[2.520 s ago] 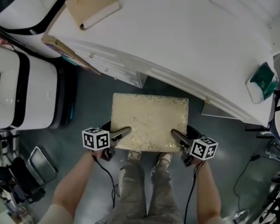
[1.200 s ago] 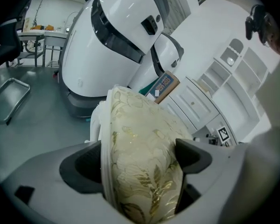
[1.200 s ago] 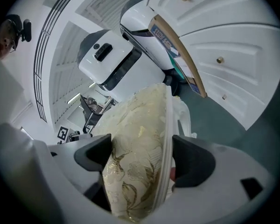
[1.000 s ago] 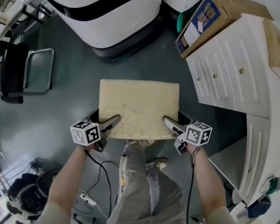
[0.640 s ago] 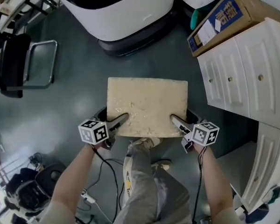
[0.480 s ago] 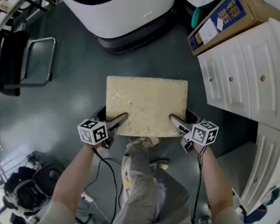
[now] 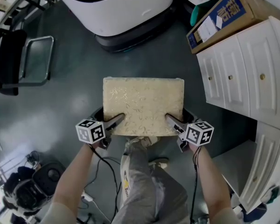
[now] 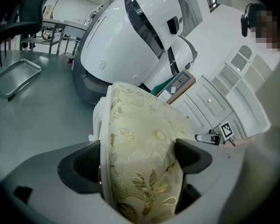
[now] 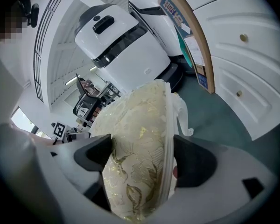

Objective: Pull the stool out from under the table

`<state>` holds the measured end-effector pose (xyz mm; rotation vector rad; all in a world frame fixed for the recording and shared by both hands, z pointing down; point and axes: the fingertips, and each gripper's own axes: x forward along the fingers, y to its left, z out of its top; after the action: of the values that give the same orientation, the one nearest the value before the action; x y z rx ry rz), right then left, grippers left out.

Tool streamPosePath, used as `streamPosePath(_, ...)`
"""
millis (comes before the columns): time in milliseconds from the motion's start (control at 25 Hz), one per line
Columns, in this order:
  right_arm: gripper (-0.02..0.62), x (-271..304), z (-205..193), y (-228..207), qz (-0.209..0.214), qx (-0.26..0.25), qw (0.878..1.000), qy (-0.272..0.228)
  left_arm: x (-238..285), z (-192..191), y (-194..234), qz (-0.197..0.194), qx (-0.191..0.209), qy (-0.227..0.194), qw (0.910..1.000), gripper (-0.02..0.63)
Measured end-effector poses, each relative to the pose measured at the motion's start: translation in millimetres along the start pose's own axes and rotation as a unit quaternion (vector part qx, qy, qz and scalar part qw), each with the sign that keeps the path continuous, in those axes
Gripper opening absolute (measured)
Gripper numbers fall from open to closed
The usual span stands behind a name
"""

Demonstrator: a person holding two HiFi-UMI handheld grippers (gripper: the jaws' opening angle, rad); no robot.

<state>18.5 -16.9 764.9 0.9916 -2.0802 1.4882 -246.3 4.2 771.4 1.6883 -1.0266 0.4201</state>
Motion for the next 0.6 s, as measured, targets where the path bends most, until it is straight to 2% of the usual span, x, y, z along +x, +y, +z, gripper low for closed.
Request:
streamPosePath(80,0.420,-2,0,0,-0.013,-0.003,1.000,0.007,-2,1,0,0.007,0.008,0.009,0.9999,0.495)
streamPosePath(200,0.419,-6,0,-2,-0.044,0.005,0.999,0.018,-4,4,-2,0.031,0.049,0.033,0.9977,0.495)
streamPosePath(280,0.414,-11,4,-1,-0.066,0.018,0.998,0.015,-7,6,-2,0.050,0.063,0.044,0.9957,0.495)
streamPosePath(440,0.260,-33,26,10,-0.094,0.011,0.995,-0.013,-24,23,-3,0.086,0.072,0.031,0.9932,0.494)
streamPosePath(600,0.160,-62,52,34,-0.095,-0.025,0.995,-0.032,-46,56,-32,0.080,0.111,0.004,0.9906,0.478)
